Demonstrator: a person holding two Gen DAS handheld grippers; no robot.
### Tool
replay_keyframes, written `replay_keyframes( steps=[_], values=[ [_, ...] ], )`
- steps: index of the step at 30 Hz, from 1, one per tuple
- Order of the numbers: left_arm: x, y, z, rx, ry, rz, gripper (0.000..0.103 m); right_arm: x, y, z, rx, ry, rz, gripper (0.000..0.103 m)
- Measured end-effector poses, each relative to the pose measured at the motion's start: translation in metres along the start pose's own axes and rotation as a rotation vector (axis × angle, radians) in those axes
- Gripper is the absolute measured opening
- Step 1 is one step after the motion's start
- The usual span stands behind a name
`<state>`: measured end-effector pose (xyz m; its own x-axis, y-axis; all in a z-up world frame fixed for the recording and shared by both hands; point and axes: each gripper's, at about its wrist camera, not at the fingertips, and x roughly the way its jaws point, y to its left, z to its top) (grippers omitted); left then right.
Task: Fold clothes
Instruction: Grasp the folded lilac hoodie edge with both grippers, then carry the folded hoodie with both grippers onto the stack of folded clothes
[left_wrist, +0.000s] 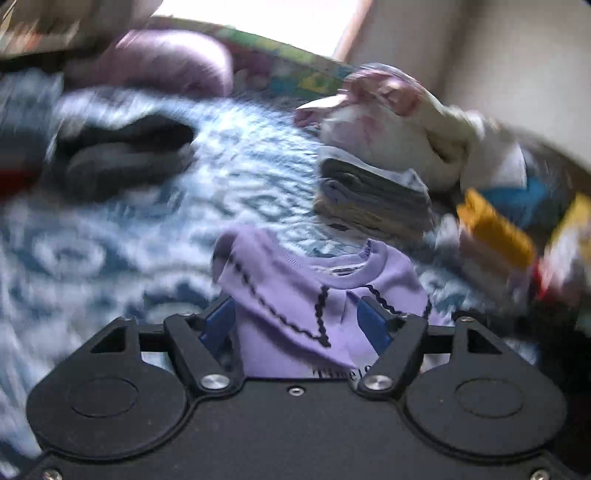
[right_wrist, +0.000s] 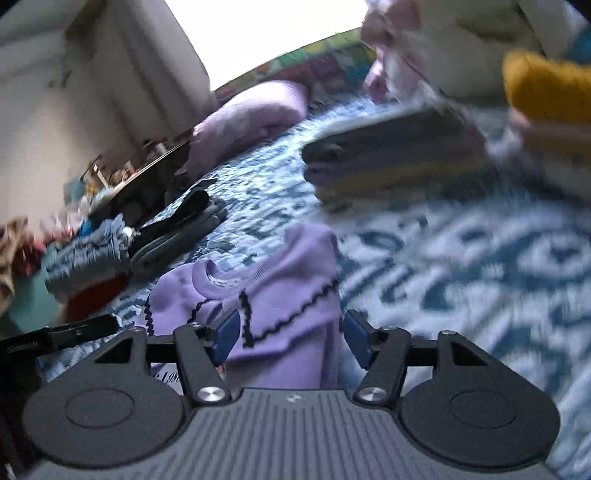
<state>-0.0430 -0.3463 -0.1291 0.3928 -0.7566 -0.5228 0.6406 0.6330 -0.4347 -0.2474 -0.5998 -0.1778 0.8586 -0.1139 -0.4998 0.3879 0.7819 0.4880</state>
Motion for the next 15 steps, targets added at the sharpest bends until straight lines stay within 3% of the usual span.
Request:
replay_keyframes(
  steps=[2,6,9,15],
  values=[
    [0.004,0.013,-0.004,-0.126,0.031,-0.025,0.075,0.0,-0.008,-0.006,0.066,0.019,0.023,0.068],
    [0.015,0.026,-0.018,-0.258,0.088,-0.063,0.075,0.012,-0.018,-0.016,0.175,0.048,0.08,0.069],
    [0.03,0.03,-0.03,-0.307,0.126,-0.087,0.075,0.03,-0.024,-0.024,0.251,0.088,0.118,0.074],
    [0.05,0.033,-0.037,-0.361,0.1,-0.118,0.075,0.052,-0.03,-0.033,0.289,0.083,0.156,0.078]
  ],
)
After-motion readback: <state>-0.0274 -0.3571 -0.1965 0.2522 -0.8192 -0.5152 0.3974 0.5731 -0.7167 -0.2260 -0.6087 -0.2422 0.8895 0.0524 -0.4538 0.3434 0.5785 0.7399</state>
